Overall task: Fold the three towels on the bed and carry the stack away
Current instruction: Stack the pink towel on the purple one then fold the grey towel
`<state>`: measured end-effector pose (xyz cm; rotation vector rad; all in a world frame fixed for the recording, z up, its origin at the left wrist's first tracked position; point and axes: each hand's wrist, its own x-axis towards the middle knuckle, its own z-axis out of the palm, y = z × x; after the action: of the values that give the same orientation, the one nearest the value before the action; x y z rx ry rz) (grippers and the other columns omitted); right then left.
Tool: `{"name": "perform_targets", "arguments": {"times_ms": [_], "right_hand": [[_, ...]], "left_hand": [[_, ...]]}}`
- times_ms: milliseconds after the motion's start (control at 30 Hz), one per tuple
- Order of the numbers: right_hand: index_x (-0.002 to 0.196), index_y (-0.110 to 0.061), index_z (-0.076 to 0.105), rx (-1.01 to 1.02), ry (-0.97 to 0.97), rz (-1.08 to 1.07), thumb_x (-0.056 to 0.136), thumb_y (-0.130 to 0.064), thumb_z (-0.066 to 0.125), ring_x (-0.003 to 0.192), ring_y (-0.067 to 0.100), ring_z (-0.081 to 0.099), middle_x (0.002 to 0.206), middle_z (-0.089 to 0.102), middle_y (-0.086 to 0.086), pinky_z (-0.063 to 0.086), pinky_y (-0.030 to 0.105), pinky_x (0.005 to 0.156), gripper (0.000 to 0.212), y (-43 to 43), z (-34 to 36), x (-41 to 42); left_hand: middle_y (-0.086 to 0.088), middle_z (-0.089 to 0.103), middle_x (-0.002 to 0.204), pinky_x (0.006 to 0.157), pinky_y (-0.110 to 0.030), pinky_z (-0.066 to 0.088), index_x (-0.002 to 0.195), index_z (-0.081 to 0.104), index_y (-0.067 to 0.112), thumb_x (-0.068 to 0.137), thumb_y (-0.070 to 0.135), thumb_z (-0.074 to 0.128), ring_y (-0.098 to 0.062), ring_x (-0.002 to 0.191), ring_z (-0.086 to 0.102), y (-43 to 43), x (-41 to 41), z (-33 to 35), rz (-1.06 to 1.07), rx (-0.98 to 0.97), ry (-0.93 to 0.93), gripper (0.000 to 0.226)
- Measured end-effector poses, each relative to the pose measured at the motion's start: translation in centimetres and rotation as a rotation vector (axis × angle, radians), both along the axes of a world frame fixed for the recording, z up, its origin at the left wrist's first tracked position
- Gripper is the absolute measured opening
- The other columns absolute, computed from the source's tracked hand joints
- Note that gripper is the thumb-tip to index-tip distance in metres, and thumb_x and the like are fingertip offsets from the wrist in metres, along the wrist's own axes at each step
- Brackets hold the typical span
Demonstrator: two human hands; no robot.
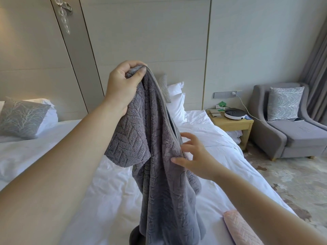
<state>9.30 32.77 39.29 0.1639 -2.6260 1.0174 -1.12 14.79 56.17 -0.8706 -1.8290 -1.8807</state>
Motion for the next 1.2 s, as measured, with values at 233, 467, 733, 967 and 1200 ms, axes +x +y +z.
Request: {"name": "perform_targets", "arguments": {"times_ms": [233,467,733,967,1200], "right_hand": [[0.065,-0.017,0.048,0.241,0.118,-0.289,0.085,-0.035,0.063,0.073,0.020,0.053,0.085,0.047,-0.010,0.046,0.034,0.064,0.031,0.4,-0.5,-0.4],[0.058,-0.012,0.045,-0.509,-0.023,-0.106,0.064,-0.030,0.085,0.056,0.012,0.034,0.059,0.035,0.002,0.024,0.025,0.053,0.044,2.4,1.6,0.6],[0.066,-0.026,0.061,-0.492,-0.067,0.183,0.073,-0.042,0.076,0.068,0.016,0.048,0.070,0.053,0.000,0.038,0.032,0.066,0.024,0.1,4.8,0.0],[0.075,-0.020,0.064,-0.343,-0.239,0.212,0.074,-0.039,0.076,0.066,0.007,0.054,0.069,0.059,-0.007,0.042,0.018,0.061,0.022,1.5,3.1,1.1],[0.094,-0.027,0.067,-0.047,-0.378,0.181,0.069,-0.047,0.074,0.093,0.026,0.067,0.096,0.071,0.007,0.051,0.047,0.090,0.033,2.8,2.9,2.8]], "left_hand": [[0.010,0.062,0.085,0.079,-0.009,0.042,0.091,0.065,0.017,0.088,0.008,0.064,0.010,0.075,0.056,-1.0,-0.8,-0.6,0.091,-0.013,0.048,0.009],[0.006,0.062,0.084,0.077,-0.020,0.044,0.099,0.067,0.016,0.088,0.019,0.060,-0.006,0.084,0.061,-5.5,-4.8,-3.9,0.456,-0.117,-0.165,0.013],[0.014,0.062,0.121,0.100,-0.016,0.036,0.116,0.062,0.036,0.086,0.067,0.031,-0.003,0.119,0.053,0.2,2.5,-10.6,-0.198,-0.738,-0.111,0.053],[0.003,0.043,0.066,0.068,-0.027,0.037,0.067,0.049,0.006,0.090,0.052,0.042,-0.006,0.064,0.043,1.5,2.8,-13.6,-0.240,-0.587,-0.120,0.052],[0.010,0.027,0.058,0.057,-0.013,0.030,0.076,0.051,-0.002,0.086,0.055,0.042,-0.008,0.060,0.030,0.5,1.6,-11.5,-0.180,-0.466,-0.024,0.059]]}}
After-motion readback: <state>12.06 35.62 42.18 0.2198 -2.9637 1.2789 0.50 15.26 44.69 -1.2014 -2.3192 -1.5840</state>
